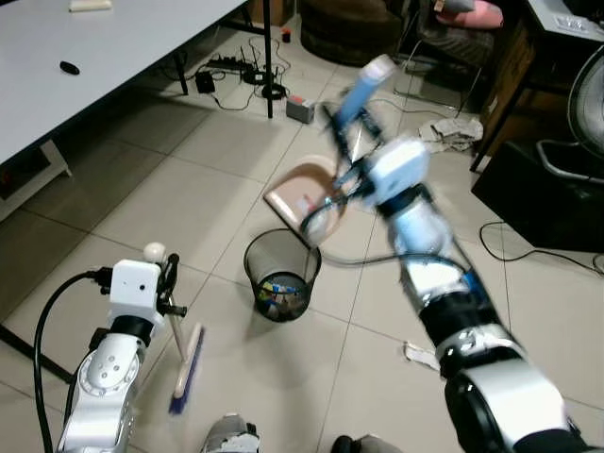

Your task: Sweep floor

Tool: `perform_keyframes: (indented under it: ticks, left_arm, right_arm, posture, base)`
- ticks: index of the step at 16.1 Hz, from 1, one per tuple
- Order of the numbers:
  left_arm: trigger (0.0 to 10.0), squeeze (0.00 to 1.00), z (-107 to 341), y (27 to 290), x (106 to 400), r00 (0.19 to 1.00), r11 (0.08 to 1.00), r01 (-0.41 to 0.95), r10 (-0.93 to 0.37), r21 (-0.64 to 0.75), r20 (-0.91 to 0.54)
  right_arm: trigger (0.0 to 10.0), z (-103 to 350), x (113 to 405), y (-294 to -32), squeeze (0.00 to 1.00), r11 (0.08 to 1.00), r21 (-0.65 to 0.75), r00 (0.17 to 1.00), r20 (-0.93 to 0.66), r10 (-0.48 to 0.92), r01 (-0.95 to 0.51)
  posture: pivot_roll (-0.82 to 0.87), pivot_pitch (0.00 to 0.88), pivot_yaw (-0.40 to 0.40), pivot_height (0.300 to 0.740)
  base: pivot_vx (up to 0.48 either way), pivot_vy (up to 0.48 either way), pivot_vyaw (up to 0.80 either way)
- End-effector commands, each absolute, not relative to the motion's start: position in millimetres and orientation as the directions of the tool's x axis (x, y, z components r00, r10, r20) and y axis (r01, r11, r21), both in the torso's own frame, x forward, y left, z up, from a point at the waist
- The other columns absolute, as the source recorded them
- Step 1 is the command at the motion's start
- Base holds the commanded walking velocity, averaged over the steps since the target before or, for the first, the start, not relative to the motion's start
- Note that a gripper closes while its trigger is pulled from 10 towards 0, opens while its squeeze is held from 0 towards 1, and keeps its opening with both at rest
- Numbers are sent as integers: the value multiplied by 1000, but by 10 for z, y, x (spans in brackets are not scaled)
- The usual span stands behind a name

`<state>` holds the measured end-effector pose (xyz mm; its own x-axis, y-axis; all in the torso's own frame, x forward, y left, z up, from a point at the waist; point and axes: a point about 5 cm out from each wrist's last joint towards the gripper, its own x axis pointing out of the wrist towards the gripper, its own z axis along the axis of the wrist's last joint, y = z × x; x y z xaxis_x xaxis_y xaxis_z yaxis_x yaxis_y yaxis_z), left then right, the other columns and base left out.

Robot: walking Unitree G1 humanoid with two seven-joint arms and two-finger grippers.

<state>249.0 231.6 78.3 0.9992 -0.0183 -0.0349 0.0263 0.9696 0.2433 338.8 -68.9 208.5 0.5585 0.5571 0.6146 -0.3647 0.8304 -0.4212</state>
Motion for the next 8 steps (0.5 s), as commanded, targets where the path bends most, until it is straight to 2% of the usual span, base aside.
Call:
perform_keyframes:
  ticks: [1, 4, 5, 6, 8]
  left_arm:
    - [10000, 0, 858, 2307, 2524, 999, 962, 38, -37, 269, -7]
    - [10000, 0, 854, 2293, 2531, 999, 960, 49, -48, 275, -10]
    - [10000, 0, 851, 2280, 2535, 998, 959, 57, -56, 278, -13]
    - [10000, 0, 849, 2258, 2541, 998, 957, 70, -69, 281, -16]
    - [10000, 0, 849, 2234, 2549, 996, 956, 87, -85, 281, -19]
  right_arm:
    - [10000, 2242, 3332, -676, 0, 820, -464, 480, 665, 573, -335]
    - [10000, 2288, 3333, -714, 0, 829, -480, 478, 678, 559, -288]
    - [10000, 2347, 3359, -782, 0, 859, -445, 492, 706, 510, -254]
    - [10000, 2475, 3427, -953, 0, 919, -352, 527, 755, 390, -176]
    - [10000, 2612, 3505, -1164, 0, 957, -279, 557, 783, 277, -84]
  posture:
    - [143, 81, -15, 740]
    - [140, 80, -13, 740]
    - [137, 78, -13, 740]
    - [136, 78, -12, 740]
    - [133, 77, -10, 740]
  base:
    - [0, 0, 0]
    - [0, 0, 0]
    - [0, 0, 0]
    - [0, 0, 0]
    - [0, 0, 0]
